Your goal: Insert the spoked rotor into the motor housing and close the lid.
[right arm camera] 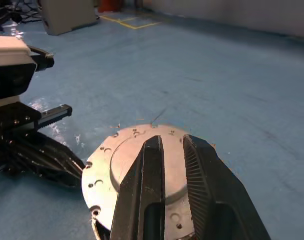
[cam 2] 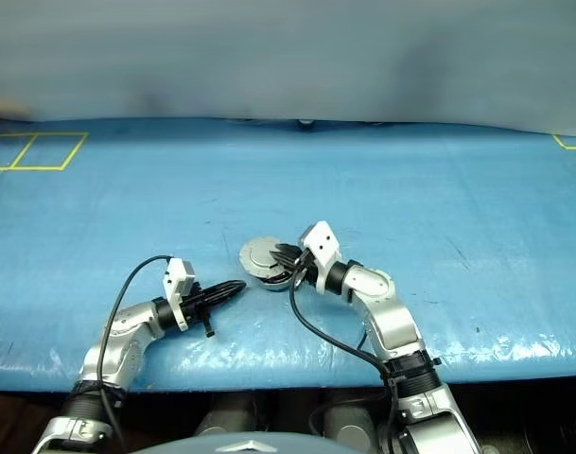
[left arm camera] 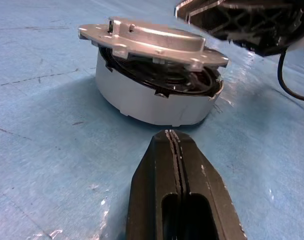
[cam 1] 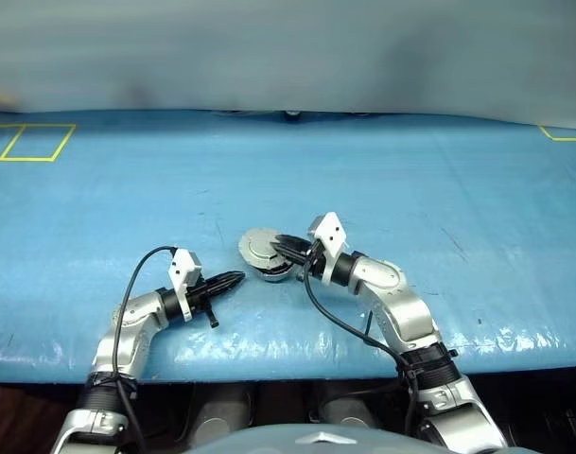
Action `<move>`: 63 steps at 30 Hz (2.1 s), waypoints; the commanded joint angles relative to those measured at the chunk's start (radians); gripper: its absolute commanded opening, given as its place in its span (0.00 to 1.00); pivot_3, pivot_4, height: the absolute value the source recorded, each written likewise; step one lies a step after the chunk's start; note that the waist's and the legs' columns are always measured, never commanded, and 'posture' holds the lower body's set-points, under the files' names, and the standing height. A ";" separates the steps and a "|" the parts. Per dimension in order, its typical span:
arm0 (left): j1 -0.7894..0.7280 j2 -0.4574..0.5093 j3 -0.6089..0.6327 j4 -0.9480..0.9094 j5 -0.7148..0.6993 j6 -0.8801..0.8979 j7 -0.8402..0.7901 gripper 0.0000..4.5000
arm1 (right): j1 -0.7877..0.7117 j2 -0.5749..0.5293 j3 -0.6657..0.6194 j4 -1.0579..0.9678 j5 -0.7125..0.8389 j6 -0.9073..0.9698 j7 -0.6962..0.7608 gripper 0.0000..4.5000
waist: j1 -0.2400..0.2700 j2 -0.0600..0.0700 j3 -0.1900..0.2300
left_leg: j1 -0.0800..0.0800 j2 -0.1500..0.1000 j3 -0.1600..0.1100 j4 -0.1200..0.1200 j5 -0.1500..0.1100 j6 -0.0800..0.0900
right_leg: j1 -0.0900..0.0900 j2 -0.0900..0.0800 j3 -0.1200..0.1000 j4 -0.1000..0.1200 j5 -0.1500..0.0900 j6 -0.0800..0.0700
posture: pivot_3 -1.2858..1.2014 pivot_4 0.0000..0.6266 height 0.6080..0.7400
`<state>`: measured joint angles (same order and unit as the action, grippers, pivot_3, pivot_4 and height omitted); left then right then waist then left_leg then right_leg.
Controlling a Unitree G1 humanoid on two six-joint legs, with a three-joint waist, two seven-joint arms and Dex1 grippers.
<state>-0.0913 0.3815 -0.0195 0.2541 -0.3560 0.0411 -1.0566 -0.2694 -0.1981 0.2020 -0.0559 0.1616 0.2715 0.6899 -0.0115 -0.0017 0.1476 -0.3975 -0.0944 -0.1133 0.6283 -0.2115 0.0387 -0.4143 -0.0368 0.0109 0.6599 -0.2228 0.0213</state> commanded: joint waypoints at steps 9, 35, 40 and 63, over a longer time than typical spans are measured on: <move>-0.008 -0.014 0.000 -0.026 -0.008 -0.022 -0.006 0.00 | -0.024 0.042 0.083 -0.014 -0.055 0.032 -0.082 0.78 | 0.000 0.000 0.000 | 0.000 0.000 0.000 0.000 0.000 0.000 | 0.000 0.000 0.000 0.000 0.000 0.000 | 0.52 0.24 1.00; 0.000 -0.020 0.002 -0.012 0.003 -0.055 -0.010 0.00 | -0.009 0.069 0.086 0.089 -0.041 0.060 -0.108 0.92 | -0.001 0.000 0.000 | 0.000 0.001 0.000 0.000 0.000 0.000 | 0.000 0.001 0.000 0.000 0.000 -0.001 | 0.52 0.24 1.00; 0.004 -0.019 0.004 -0.010 0.004 -0.057 -0.009 0.00 | -0.001 0.066 0.087 0.085 -0.035 0.063 -0.106 0.68 | -0.001 0.000 0.000 | 0.001 0.001 0.000 0.000 0.000 0.000 | 0.000 0.001 0.000 0.000 0.000 0.000 | 0.52 0.24 1.00; 0.007 -0.024 -0.002 -0.005 0.000 -0.050 -0.012 0.00 | -0.088 -0.090 0.101 0.016 -0.006 0.163 0.036 0.68 | 0.000 0.000 0.000 | -0.002 0.001 0.000 -0.001 0.000 0.000 | 0.000 0.001 -0.001 -0.001 -0.001 -0.001 | 0.52 0.24 1.00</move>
<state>-0.0867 0.3576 -0.0207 0.2597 -0.3536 -0.0010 -1.0691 -0.3408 -0.2863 0.2984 -0.0341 0.1613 0.4468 0.7171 -0.0116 -0.0018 0.1478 -0.3993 -0.0937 -0.1137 0.6278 -0.2115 0.0388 -0.4144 -0.0362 0.0103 0.6588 -0.2234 0.0208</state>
